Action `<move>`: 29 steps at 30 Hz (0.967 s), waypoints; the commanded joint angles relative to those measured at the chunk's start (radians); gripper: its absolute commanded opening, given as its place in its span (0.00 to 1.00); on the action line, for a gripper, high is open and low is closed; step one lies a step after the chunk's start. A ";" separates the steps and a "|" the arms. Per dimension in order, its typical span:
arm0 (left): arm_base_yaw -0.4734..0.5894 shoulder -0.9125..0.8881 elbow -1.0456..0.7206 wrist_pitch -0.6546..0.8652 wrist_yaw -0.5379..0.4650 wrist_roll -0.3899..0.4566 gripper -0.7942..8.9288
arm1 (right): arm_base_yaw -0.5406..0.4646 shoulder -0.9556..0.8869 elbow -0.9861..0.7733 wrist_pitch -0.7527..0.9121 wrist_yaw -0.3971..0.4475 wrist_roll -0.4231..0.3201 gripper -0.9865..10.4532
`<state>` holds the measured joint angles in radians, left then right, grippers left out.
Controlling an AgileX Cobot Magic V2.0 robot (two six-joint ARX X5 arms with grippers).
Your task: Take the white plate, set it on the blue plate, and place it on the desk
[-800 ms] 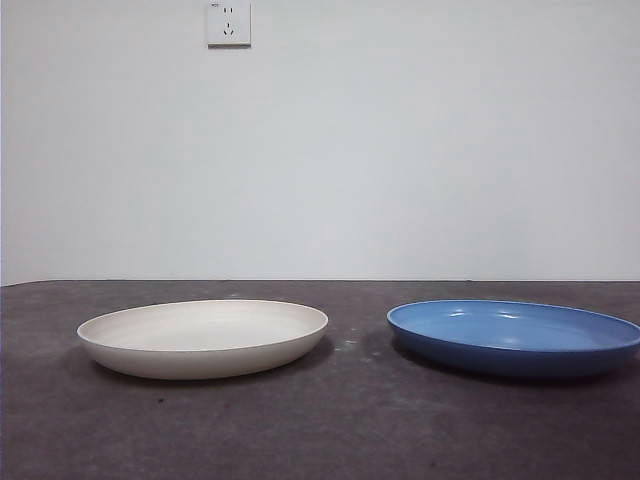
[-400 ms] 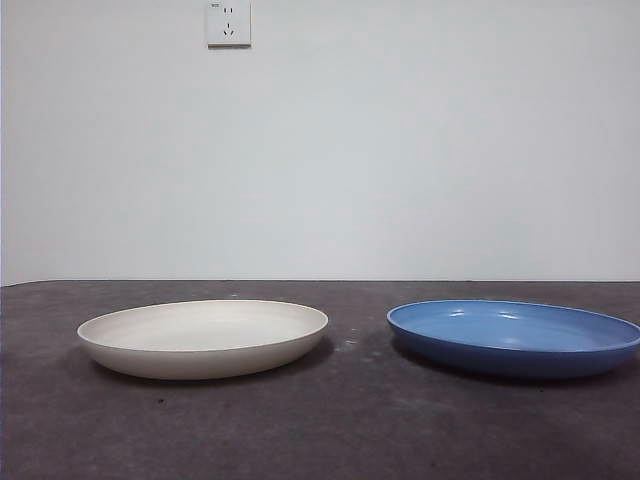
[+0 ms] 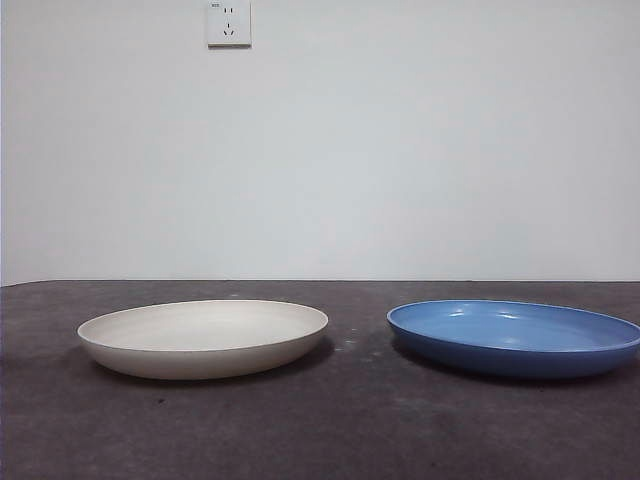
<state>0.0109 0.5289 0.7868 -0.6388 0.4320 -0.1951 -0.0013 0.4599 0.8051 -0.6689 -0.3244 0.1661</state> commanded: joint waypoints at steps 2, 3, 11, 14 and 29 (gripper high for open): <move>-0.008 0.081 0.068 -0.067 0.076 0.096 0.09 | -0.001 0.113 0.074 -0.090 -0.084 -0.091 0.10; -0.013 0.102 0.085 -0.096 0.092 0.117 0.09 | -0.001 0.141 0.089 -0.120 -0.104 -0.107 0.10; -0.092 0.197 0.155 -0.291 0.100 0.260 0.09 | 0.023 0.277 0.124 -0.292 -0.177 -0.204 0.10; -0.114 0.205 0.155 -0.329 0.100 0.280 0.09 | 0.045 0.293 0.124 -0.323 -0.174 -0.212 0.10; -0.124 0.209 0.155 -0.333 0.100 0.254 0.51 | 0.070 0.296 0.124 -0.327 -0.173 -0.200 0.44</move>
<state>-0.1101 0.7322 0.9218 -0.9794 0.5274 0.0620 0.0654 0.7502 0.9119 -0.9993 -0.4953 -0.0296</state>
